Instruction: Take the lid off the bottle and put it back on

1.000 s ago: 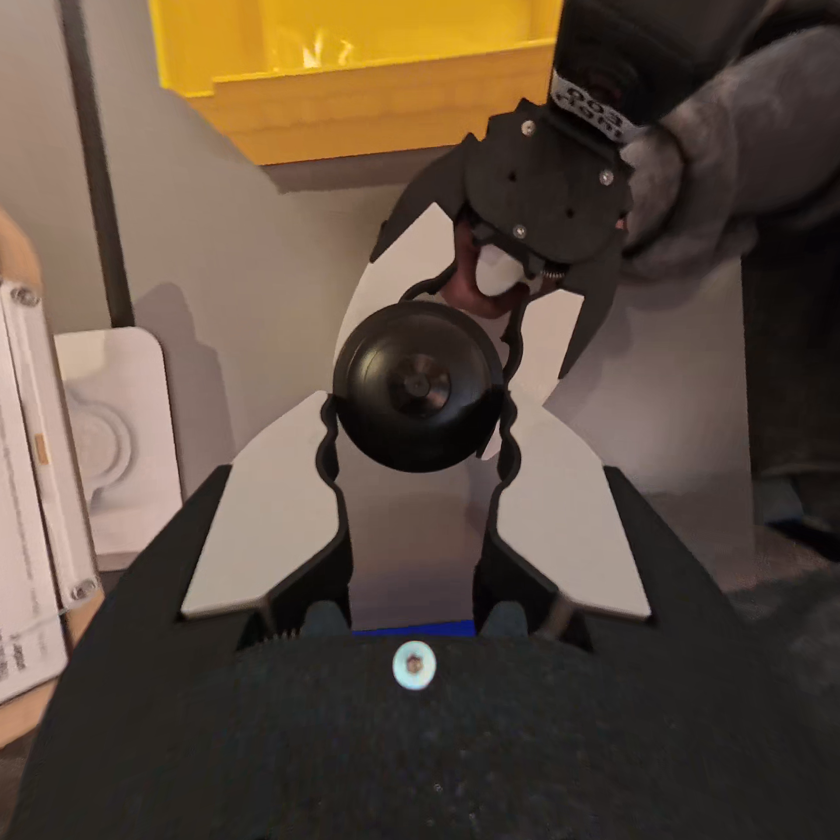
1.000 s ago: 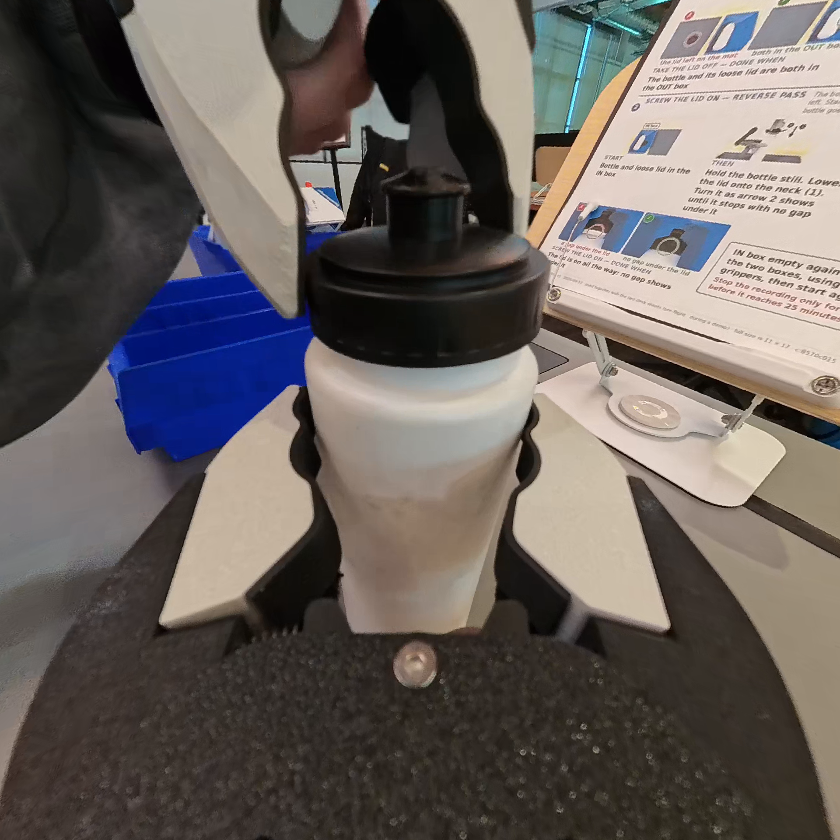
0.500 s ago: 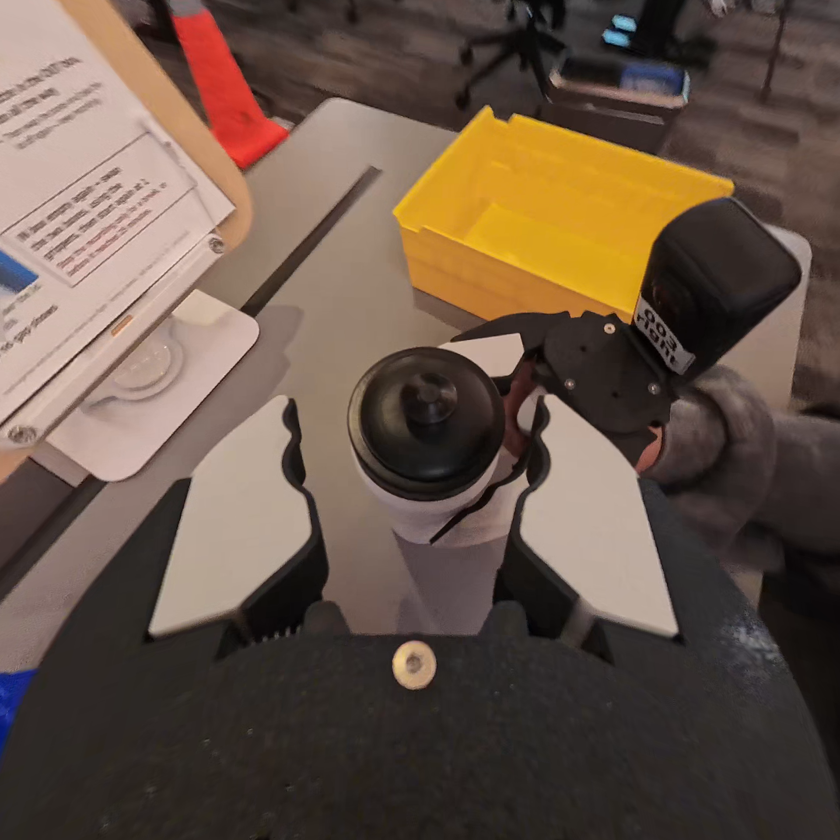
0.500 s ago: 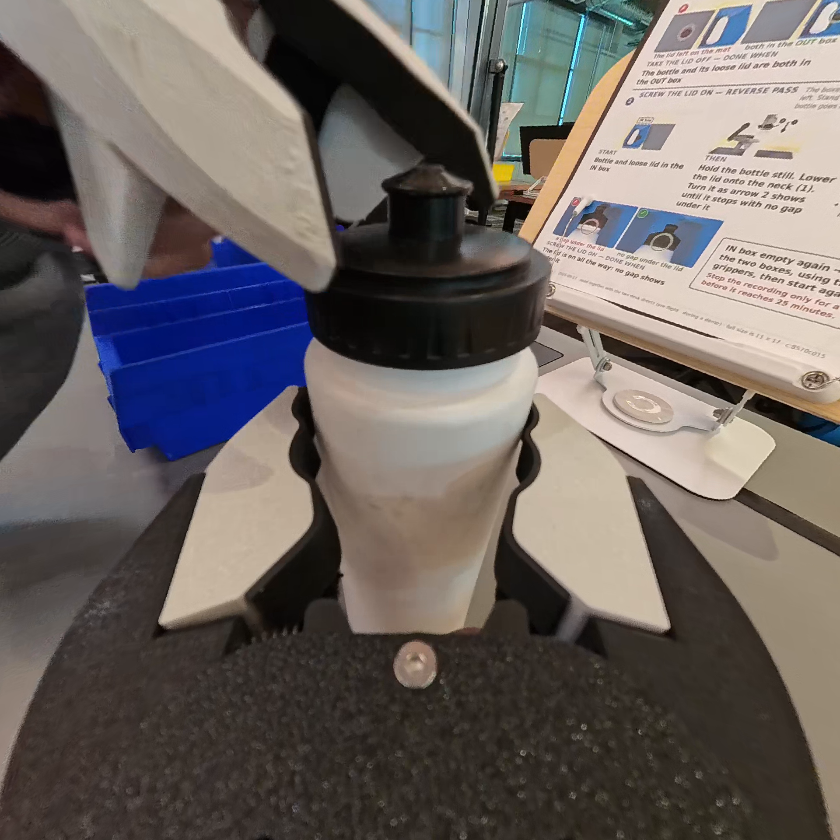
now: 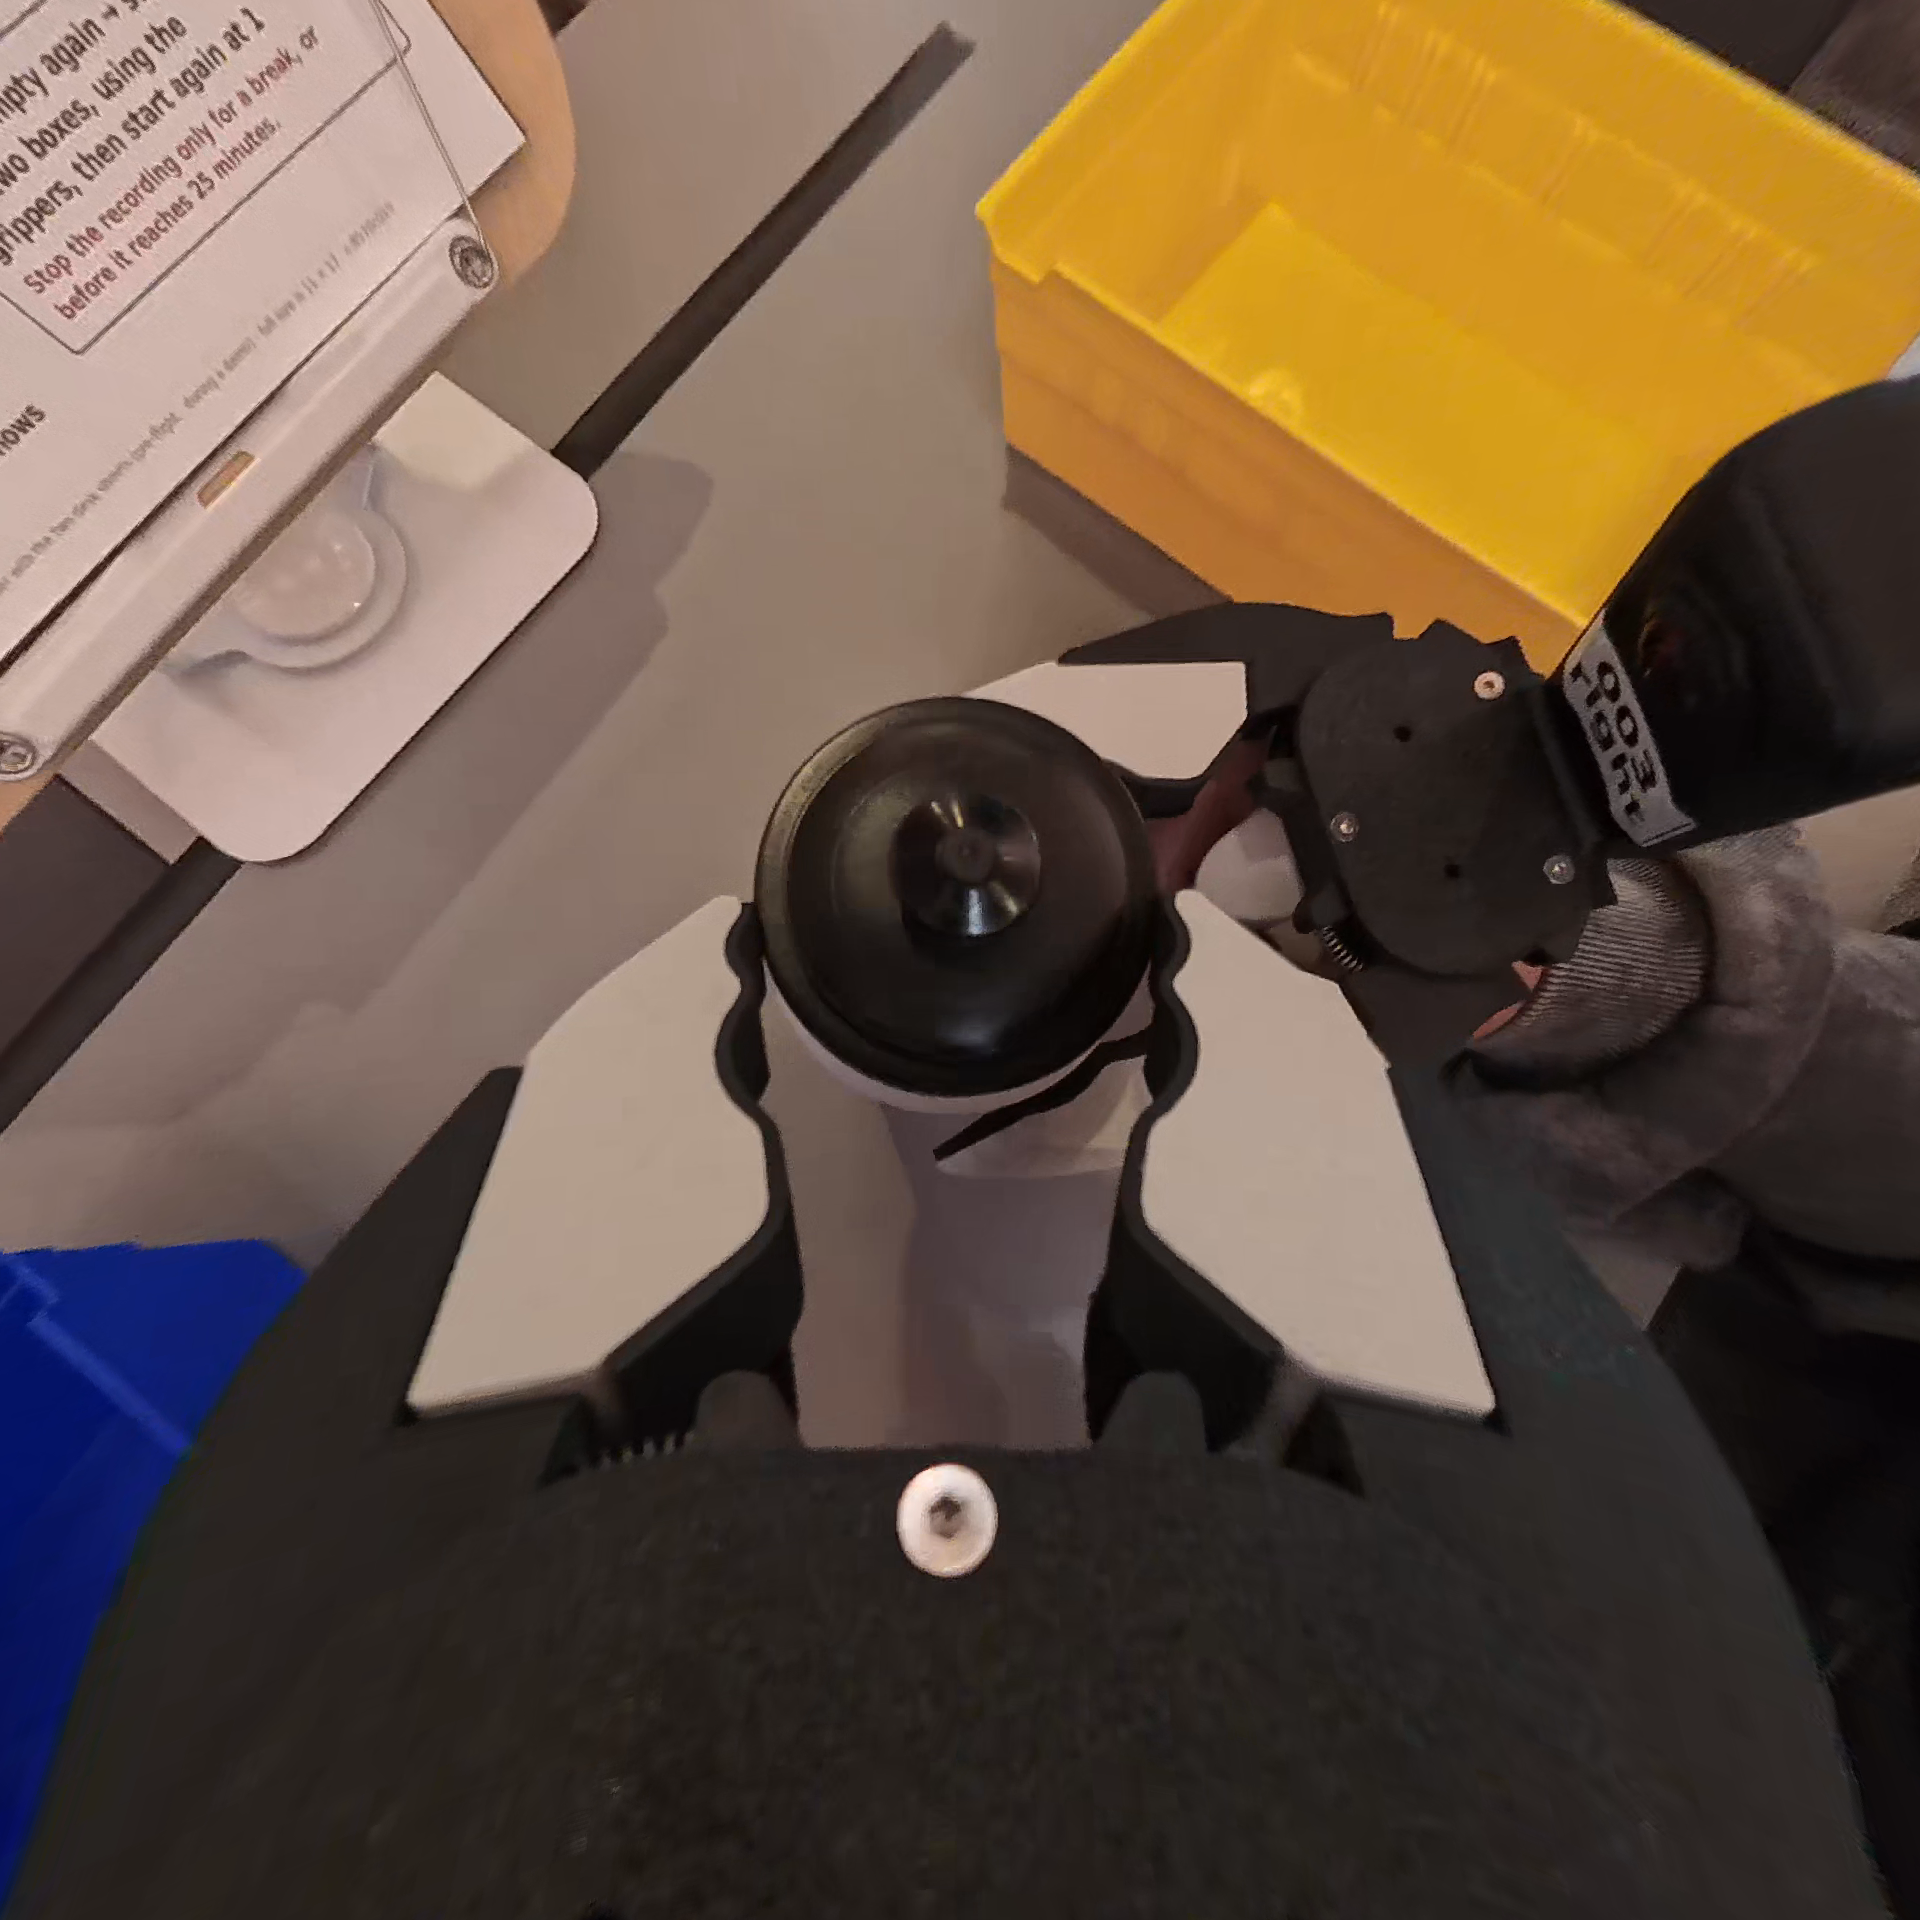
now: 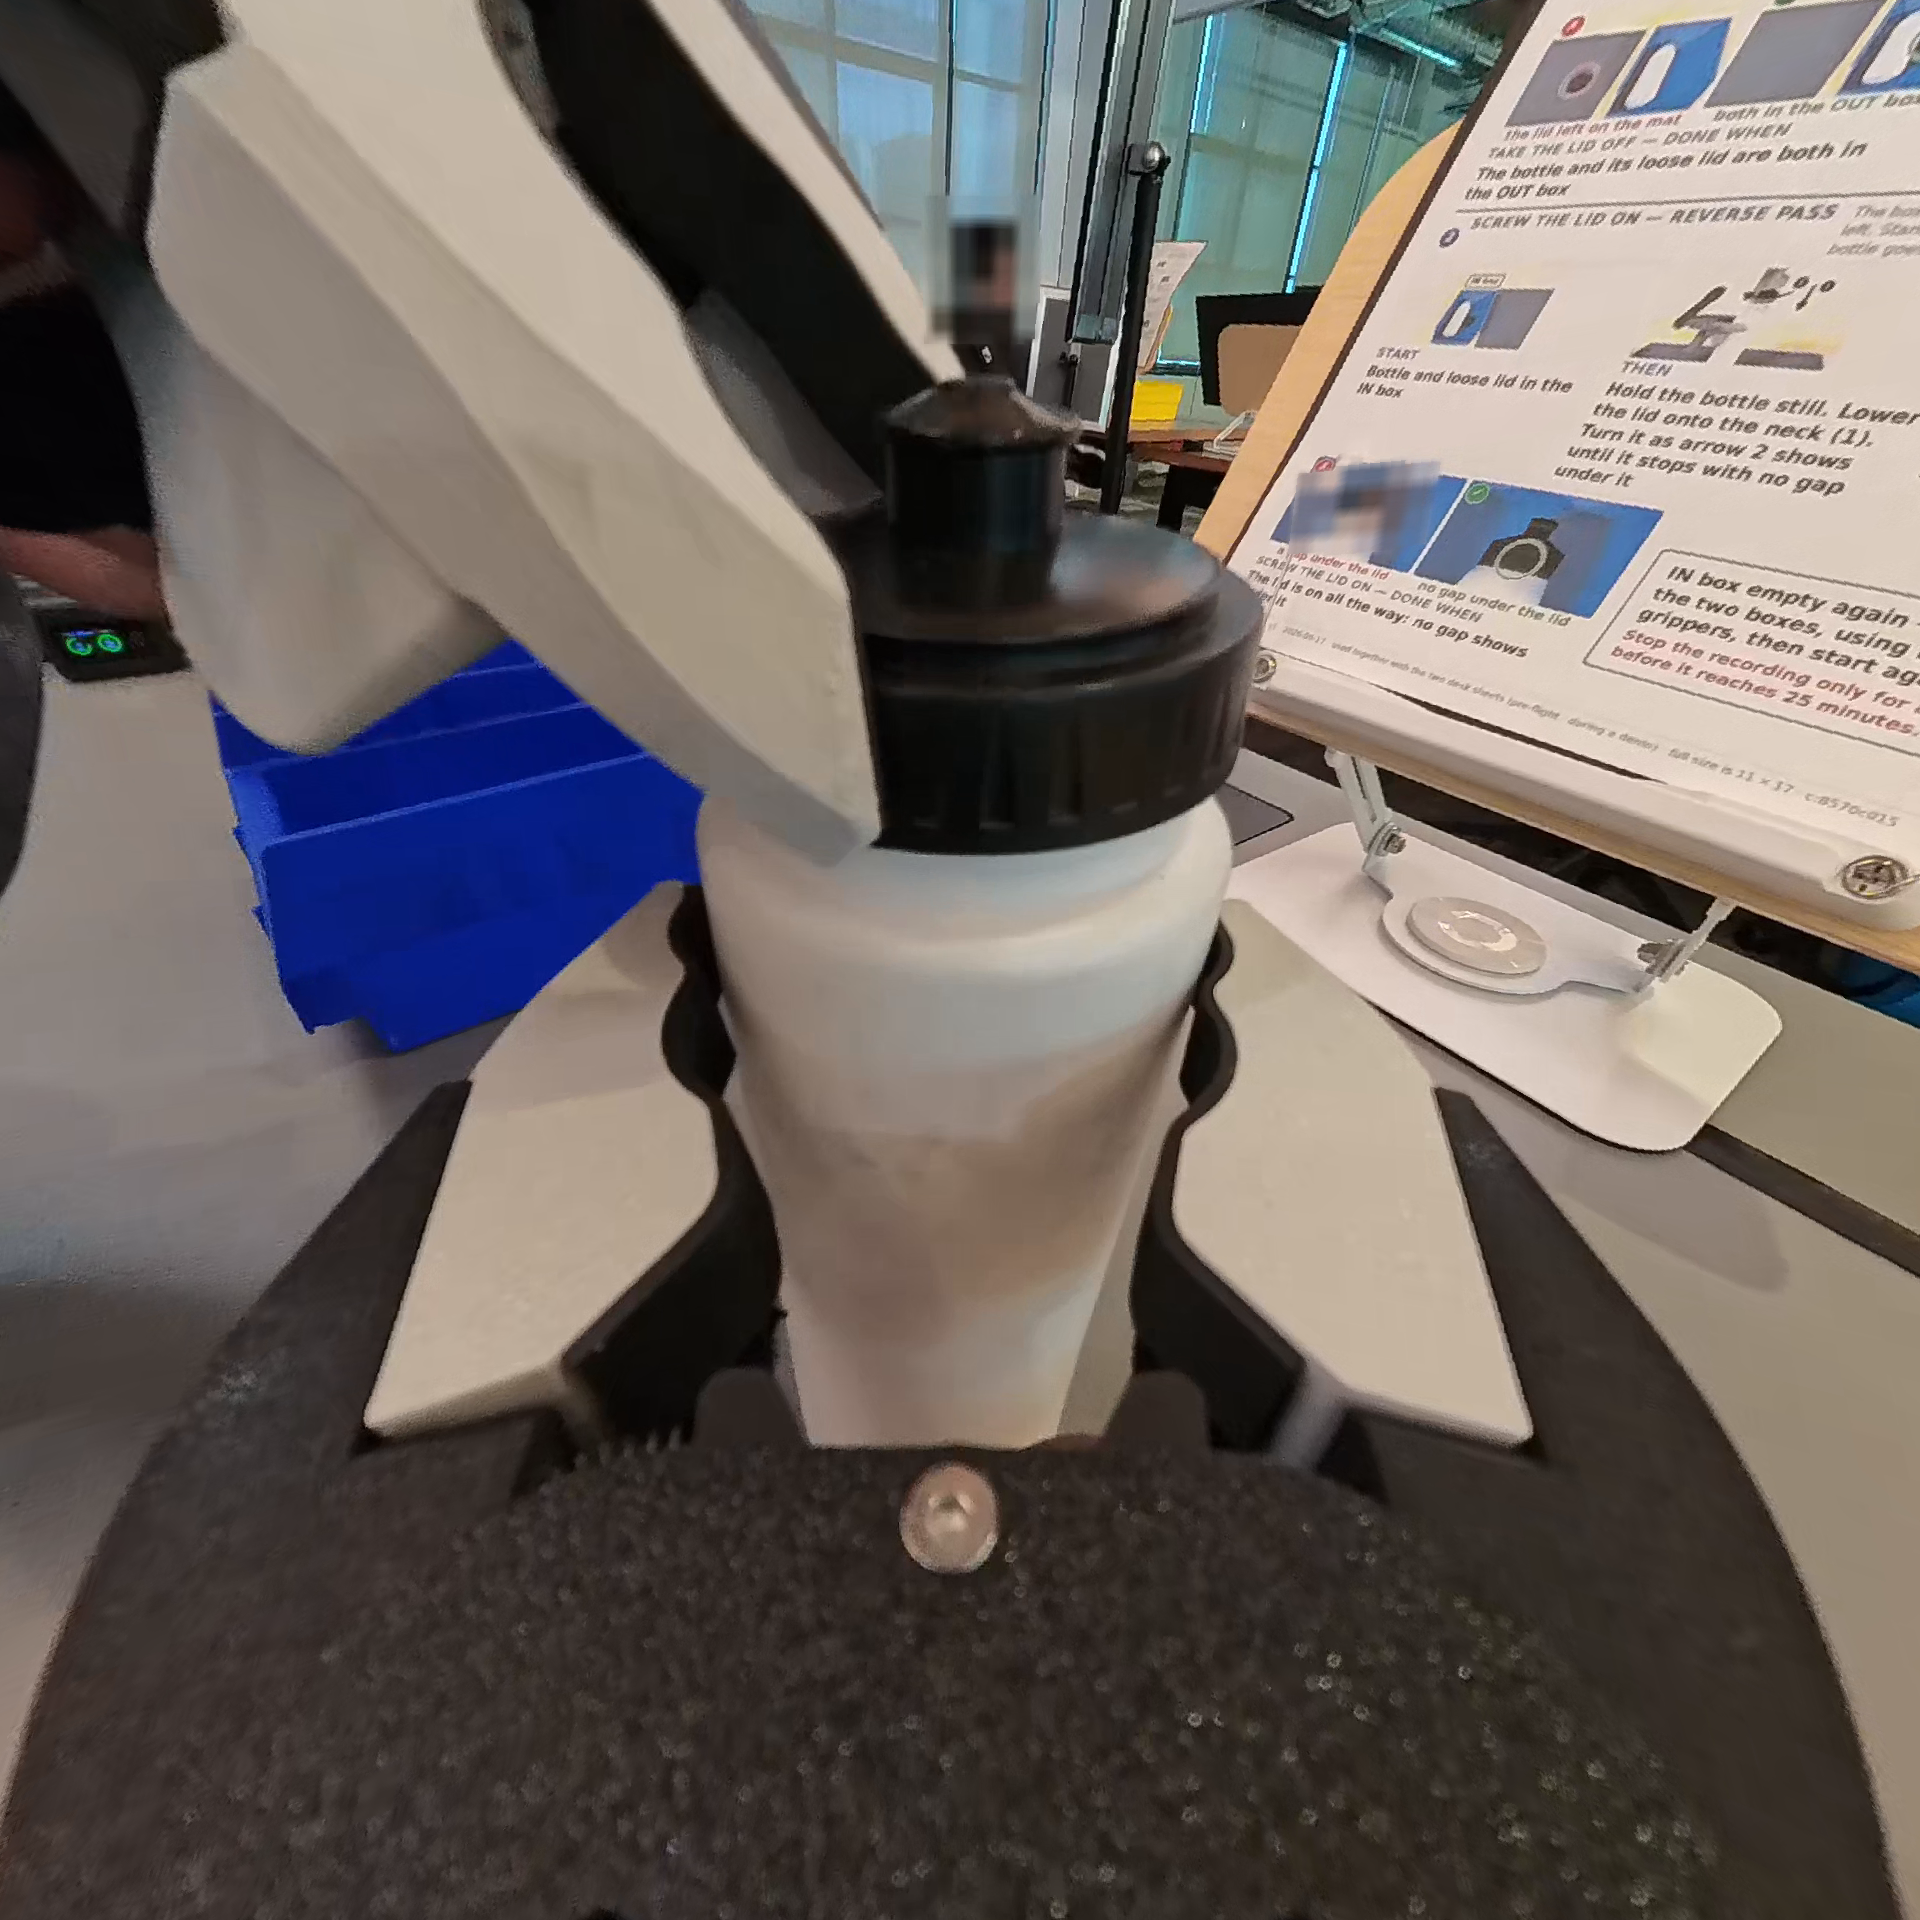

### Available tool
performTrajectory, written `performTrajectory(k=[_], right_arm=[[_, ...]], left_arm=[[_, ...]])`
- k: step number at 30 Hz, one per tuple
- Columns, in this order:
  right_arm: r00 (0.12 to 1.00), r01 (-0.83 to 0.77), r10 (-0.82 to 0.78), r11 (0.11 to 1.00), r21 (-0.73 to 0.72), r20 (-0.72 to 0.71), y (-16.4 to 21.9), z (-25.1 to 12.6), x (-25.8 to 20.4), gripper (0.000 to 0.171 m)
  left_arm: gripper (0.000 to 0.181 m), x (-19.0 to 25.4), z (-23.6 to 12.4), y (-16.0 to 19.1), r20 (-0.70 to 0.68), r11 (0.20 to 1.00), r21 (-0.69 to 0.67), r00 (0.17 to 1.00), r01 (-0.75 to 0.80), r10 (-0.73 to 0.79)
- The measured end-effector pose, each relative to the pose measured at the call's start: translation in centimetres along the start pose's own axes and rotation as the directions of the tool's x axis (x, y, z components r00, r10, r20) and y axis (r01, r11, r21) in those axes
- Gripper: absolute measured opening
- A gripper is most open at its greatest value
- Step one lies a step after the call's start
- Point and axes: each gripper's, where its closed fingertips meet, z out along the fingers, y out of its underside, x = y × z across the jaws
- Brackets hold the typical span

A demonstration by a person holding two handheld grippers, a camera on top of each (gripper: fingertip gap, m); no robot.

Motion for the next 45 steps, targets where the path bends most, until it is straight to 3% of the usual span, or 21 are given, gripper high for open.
performTrajectory(k=[9, 18, 24, 31, 45], right_arm=[[1.0, -0.005, 0.005, 1.0, -0.009, -0.015, 0.0, 0.0, 0.2, 0.087], [0.989, 0.008, -0.016, 0.998, -0.055, -0.144, 0.1, 0.4, 0.7, 0.086], [0.99, -0.014, 0.007, 0.999, -0.049, -0.141, 0.2, 0.0, 1.3, 0.086], [0.991, -0.015, 0.008, 0.999, -0.048, -0.133, 0.2, 0.0, 1.3, 0.086], [0.991, -0.017, 0.011, 0.999, -0.044, -0.13, 0.2, 0.0, 1.3, 0.086]], left_arm=[[0.071, -0.2, 0.0, -0.1, 0.083, 0.998, -0.028, 0.995, 0.063, -0.06], [0.071, -0.9, -0.4, -0.3, 0.284, 0.991, -0.004, 0.95, 0.137, -0.13], [0.071, -0.1, -1.2, -0.7, 0.134, 0.982, -0.133, 0.984, 0.134, -0.116], [0.071, -0.2, -1.1, -0.8, 0.038, 0.977, -0.176, 0.992, 0.124, -0.119], [0.071, -0.5, 0.4, -0.6, 0.026, 0.978, -0.191, 0.996, 0.088, -0.084]])
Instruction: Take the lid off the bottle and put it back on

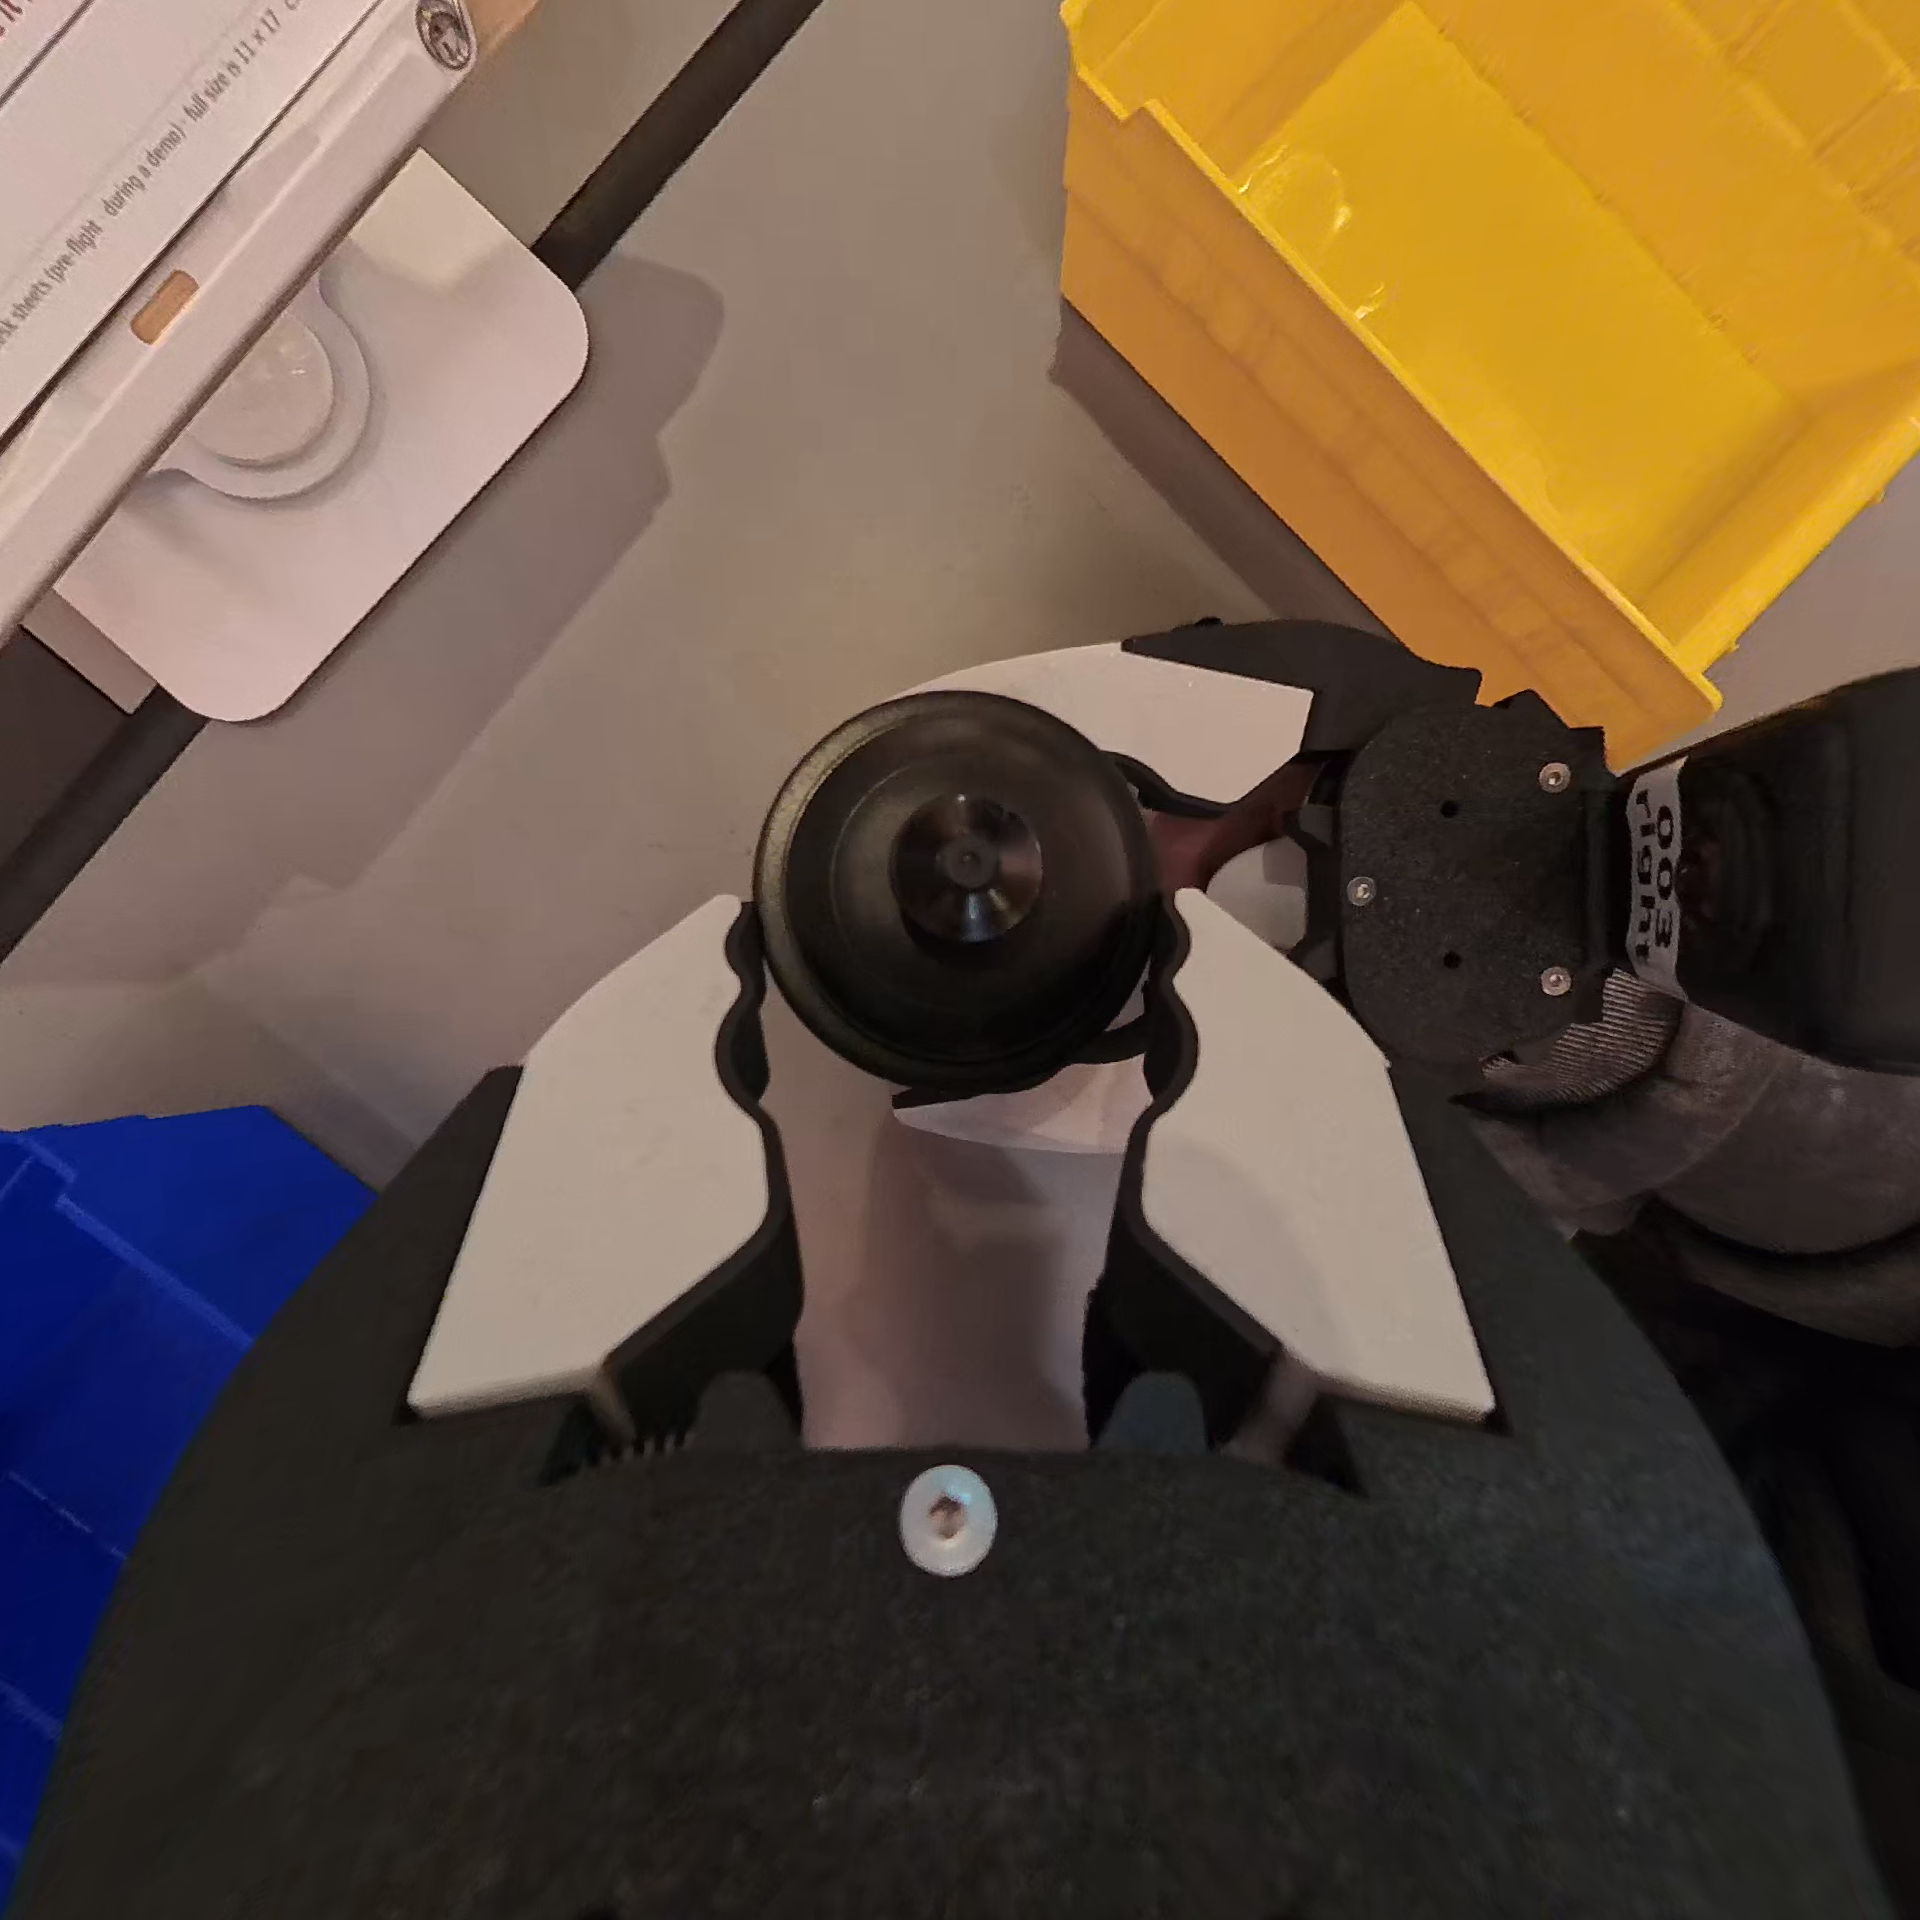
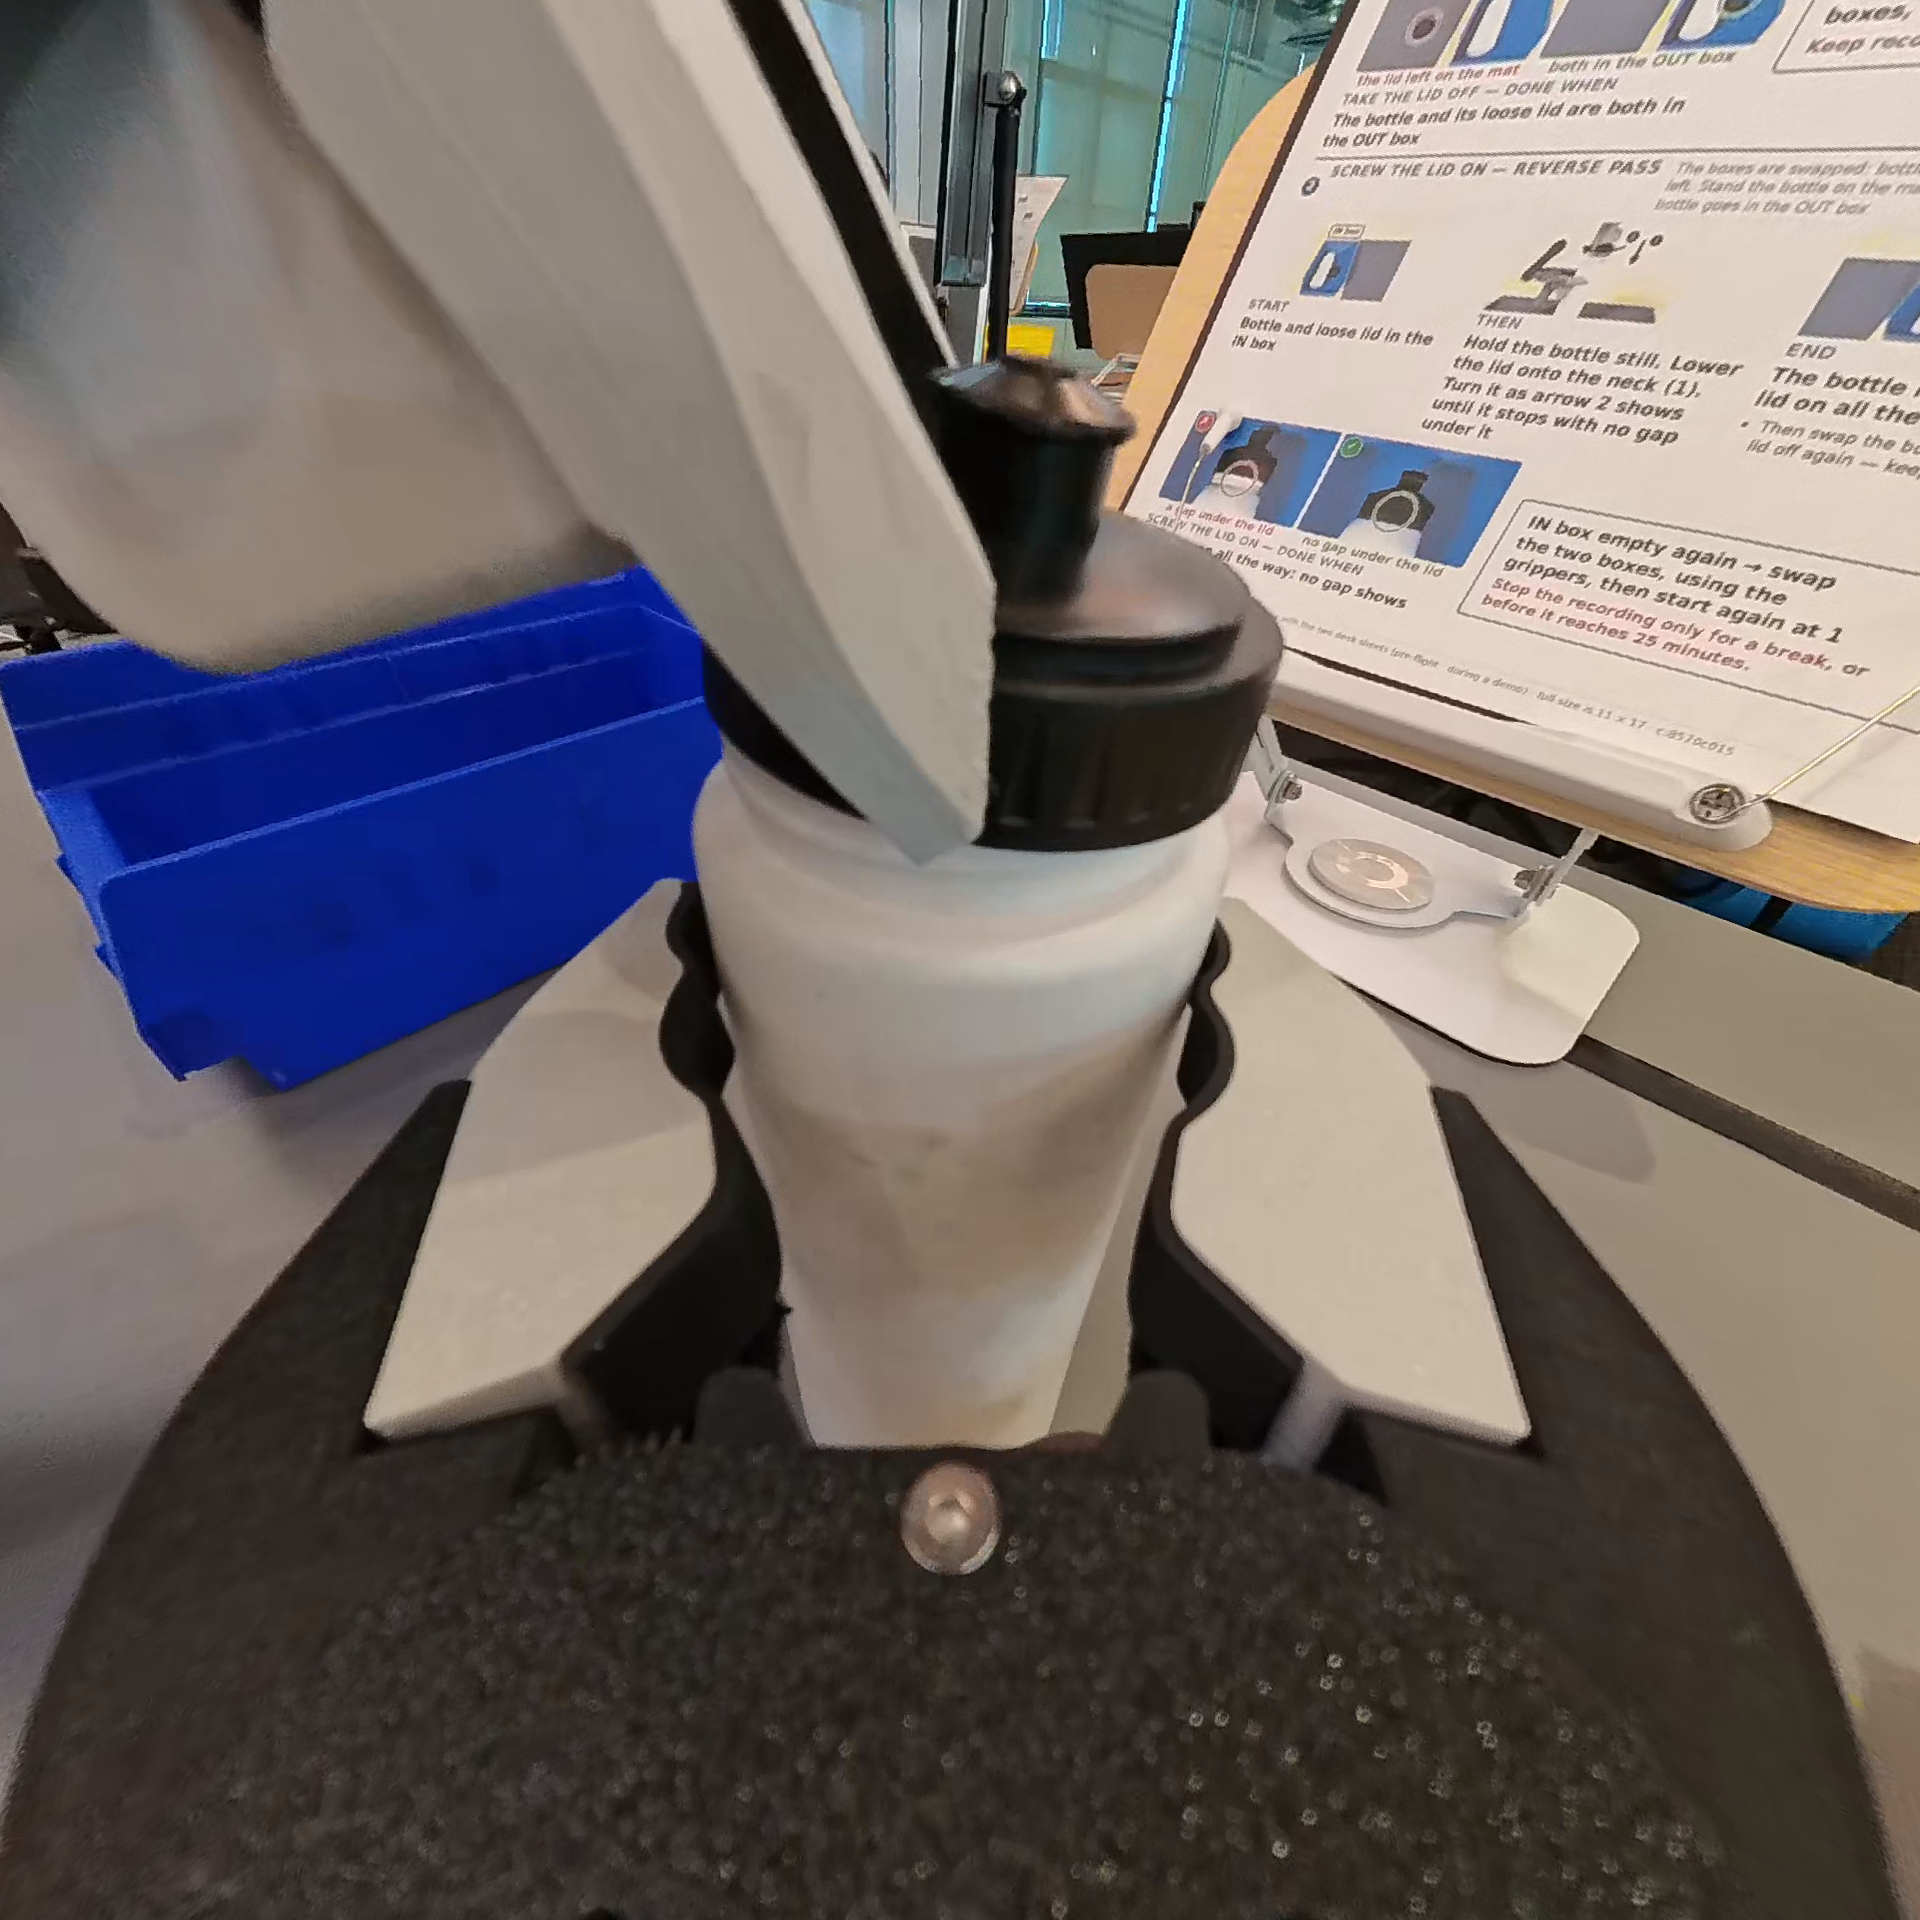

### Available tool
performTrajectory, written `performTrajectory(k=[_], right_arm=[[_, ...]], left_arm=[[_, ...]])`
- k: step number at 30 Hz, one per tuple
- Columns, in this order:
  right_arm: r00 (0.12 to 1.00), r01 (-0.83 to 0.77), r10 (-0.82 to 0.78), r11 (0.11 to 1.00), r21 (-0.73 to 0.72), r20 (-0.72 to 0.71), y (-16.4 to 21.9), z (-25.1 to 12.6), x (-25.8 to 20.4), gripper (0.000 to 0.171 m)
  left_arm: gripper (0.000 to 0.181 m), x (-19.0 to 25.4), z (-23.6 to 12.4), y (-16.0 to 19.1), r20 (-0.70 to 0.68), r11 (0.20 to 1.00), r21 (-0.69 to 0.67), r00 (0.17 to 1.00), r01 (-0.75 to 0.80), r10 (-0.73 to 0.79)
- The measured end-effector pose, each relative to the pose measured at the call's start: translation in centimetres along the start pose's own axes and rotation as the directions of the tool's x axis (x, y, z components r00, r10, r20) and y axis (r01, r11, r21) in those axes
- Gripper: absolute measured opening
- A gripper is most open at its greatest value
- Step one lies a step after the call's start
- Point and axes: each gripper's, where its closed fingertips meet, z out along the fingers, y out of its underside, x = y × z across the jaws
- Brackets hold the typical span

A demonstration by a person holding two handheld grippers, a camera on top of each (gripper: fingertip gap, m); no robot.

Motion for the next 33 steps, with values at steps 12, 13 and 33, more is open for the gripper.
performTrajectory(k=[12, 13, 33], right_arm=[[1.0, -0.004, 0.004, 1.0, 0.004, 0.013, 0.0, 0.0, -0.1, 0.086], [1.0, -0.004, 0.004, 1.0, 0.004, 0.013, 0.0, 0.0, -0.1, 0.086], [0.992, 0.012, -0.012, 1.0, 0.006, 0.129, -0.1, 0.0, -2.1, 0.086]], left_arm=[[0.071, 0.1, 0.1, 0.2, -0.055, 0.991, 0.097, 0.993, -0.095, 0.101], [0.071, 0.1, 0.1, 0.2, -0.063, 0.988, 0.101, 0.991, -0.115, 0.122], [0.071, -0.6, -1.3, 2.4, -0.436, 0.671, -0.067, 0.626, -0.739, 0.646]])
